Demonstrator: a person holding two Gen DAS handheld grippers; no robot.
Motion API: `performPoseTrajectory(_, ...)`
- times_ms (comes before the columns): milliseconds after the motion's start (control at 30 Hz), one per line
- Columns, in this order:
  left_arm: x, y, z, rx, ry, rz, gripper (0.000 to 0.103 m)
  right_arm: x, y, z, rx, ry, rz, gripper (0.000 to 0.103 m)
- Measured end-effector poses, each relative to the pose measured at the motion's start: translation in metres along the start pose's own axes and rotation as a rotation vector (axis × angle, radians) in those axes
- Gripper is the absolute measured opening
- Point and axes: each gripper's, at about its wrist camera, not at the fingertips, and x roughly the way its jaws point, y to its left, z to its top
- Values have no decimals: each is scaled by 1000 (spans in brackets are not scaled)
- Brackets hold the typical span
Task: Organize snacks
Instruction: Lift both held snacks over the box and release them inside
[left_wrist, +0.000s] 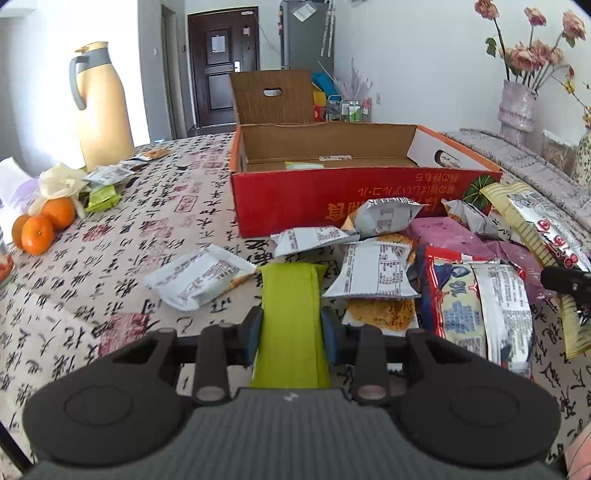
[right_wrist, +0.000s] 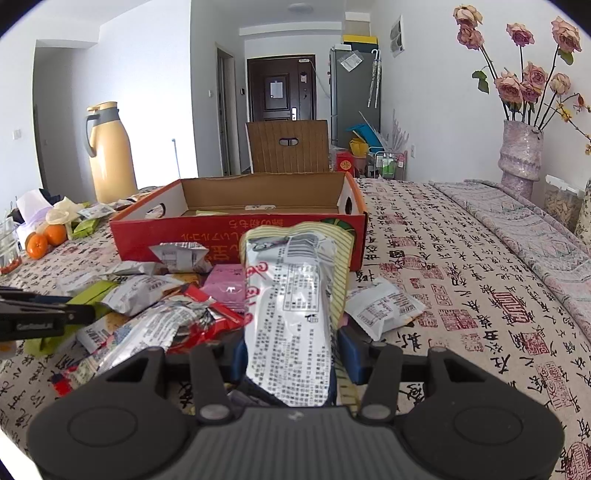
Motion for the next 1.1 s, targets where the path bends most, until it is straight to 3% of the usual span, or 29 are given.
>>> performPoseTrajectory(500, -42, 11, 10, -55, -123, 5, 34, -8, 3, 2, -5, -17, 1, 49)
performPoseTrajectory(833, -45, 7, 34, -86, -184, -12, 34, -3, 6, 14, -10, -36, 8, 49)
performPoseTrajectory(1100, -29, 1, 71, -112, -218, -26, 34, 16, 7, 48, -12, -78, 13, 49)
